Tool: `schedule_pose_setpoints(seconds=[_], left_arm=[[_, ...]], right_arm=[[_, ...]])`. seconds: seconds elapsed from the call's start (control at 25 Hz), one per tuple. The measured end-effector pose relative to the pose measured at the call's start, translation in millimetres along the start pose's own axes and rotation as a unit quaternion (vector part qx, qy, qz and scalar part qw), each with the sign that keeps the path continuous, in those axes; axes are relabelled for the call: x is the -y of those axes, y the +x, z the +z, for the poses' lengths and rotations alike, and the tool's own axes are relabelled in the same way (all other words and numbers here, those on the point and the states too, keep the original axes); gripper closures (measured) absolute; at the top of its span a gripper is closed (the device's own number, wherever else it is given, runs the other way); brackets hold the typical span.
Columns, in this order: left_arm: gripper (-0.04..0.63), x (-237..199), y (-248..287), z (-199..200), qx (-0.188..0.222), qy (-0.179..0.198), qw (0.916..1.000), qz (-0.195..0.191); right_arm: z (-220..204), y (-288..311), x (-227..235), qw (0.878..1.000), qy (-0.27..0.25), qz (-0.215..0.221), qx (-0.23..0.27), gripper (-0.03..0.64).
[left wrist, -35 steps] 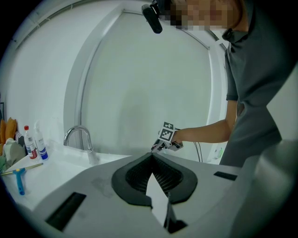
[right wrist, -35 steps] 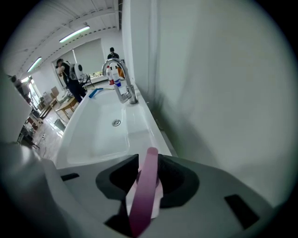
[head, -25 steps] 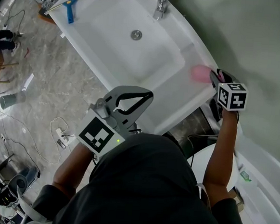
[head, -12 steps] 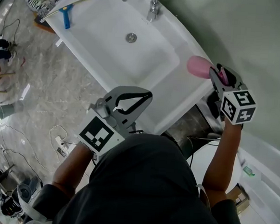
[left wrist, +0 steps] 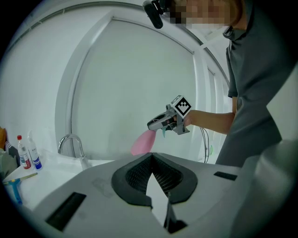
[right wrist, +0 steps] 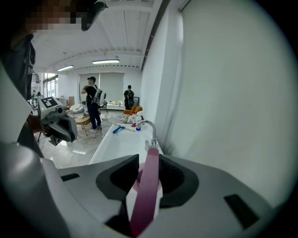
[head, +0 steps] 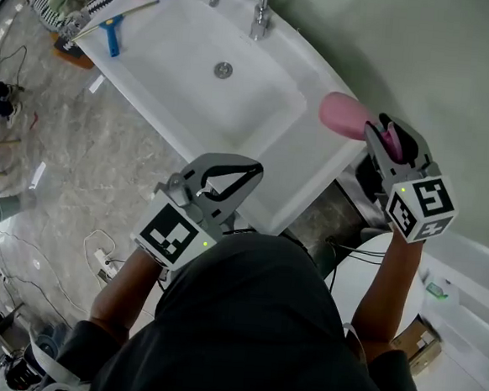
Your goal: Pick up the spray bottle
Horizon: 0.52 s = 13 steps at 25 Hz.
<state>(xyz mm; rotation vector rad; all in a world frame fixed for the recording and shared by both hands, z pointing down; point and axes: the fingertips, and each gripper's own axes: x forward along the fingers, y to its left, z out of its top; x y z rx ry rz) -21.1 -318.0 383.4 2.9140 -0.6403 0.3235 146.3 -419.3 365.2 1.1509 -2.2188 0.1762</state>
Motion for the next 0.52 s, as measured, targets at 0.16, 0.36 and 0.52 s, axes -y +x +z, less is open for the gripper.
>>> schedule_pose_setpoints(seconds=[0.16,0.36,0.52], left_arm=[[0.591,4.8,-8.6,-3.5,0.003,0.004,1.0,-0.006],[0.591,11.9,-16.0,-6.0,0.008,0.009,0.9998,-0.015],[0.591,16.4,-21.0,-7.6,0.009,0.008,0.9996,-0.023]], right_arm=[[3.7,-11.9,-11.6,1.0,0.0,-0.01,0.001,0.491],[-1.1,-23.5,-25.6,1.0,-0.002,-0.013,-0.011,0.491],[-8.8,-28.6,-32.0,1.0,0.001,-0.019,-0.025,0.491]])
